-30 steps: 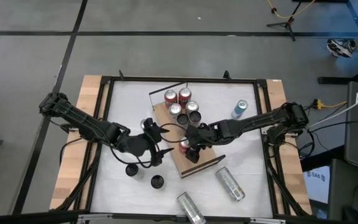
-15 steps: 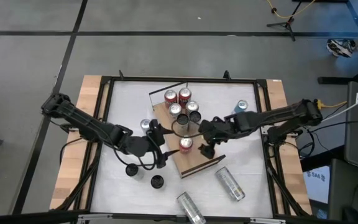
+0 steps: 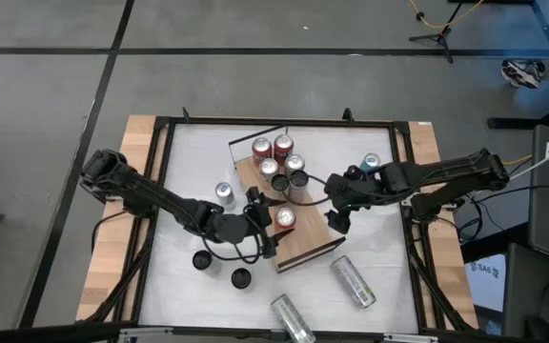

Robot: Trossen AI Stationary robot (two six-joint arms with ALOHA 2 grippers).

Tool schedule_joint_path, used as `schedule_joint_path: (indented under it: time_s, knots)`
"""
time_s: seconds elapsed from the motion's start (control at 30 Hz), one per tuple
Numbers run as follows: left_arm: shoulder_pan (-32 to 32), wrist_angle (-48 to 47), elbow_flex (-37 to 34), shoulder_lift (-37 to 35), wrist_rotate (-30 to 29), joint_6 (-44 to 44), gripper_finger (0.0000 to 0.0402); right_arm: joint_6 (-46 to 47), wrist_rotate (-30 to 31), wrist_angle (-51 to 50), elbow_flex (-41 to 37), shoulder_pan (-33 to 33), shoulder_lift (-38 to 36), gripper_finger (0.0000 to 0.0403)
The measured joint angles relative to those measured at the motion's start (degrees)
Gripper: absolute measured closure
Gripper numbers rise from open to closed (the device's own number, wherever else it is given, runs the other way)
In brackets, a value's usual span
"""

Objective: Place canned beverage on shelf
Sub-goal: Align the orange soda can with the other orange soda can

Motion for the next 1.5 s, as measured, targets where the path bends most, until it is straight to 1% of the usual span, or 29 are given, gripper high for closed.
schedule_joint_path:
  time_s: [0.1, 0.37, 0.7, 1.0, 1.5]
  knots:
    - [1.03, -0.07, 0.00, 1.76, -0.44, -1.20, 0.0049, 0.00, 1.28, -1.25, 0.00, 0.00, -0.69, 0.0029]
    - [1.91, -0.30, 0.00, 4.69, -0.60, -1.22, 0.0049, 0.02, 1.30, -1.58, 0.00, 0.00, -0.75, 0.0029]
    - [1.89, -2.79, 0.00, 4.79, -0.66, -1.36, 0.0049, 0.09, 1.30, -1.58, 0.00, -0.02, -0.73, 0.0029]
    - [1.89, -7.27, 0.00, 4.79, -0.68, -5.79, 0.0050, 0.09, 1.30, -1.54, 0.00, -0.02, -0.73, 0.0029]
    - [1.87, -7.56, 0.00, 4.79, -0.47, -7.23, 0.0050, -0.02, 1.30, -1.47, 0.00, -0.02, -0.73, 0.0029]
